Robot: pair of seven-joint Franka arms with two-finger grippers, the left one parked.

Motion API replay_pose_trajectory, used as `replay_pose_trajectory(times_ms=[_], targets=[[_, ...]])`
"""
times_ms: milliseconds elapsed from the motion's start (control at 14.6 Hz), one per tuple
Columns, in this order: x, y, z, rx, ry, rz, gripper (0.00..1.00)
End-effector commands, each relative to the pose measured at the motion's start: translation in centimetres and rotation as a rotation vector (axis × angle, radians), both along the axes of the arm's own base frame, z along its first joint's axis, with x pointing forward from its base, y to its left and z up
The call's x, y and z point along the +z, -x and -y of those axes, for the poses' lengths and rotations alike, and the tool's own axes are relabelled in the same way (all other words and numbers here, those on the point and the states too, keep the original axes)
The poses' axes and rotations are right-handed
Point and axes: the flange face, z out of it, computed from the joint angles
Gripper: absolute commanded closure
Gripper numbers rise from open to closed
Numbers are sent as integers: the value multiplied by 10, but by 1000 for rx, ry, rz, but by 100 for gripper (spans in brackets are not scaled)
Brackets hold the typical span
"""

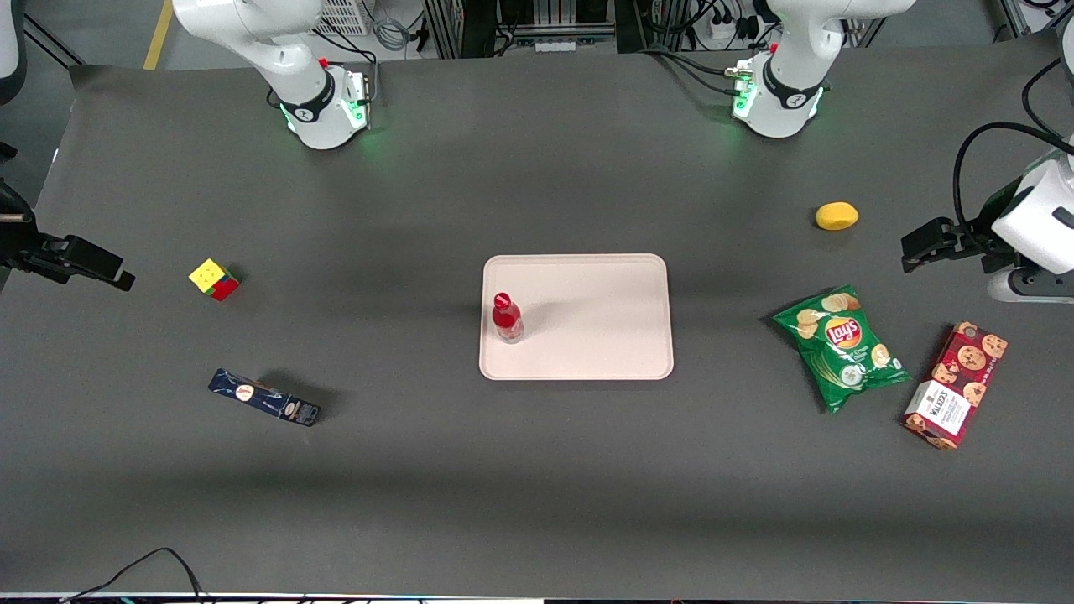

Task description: Place coke bottle on tray

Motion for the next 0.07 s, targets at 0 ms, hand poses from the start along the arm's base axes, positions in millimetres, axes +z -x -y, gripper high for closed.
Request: replay_pose_trajectory(times_ms=[0], targets=[[0,-2,4,21,0,10,0]])
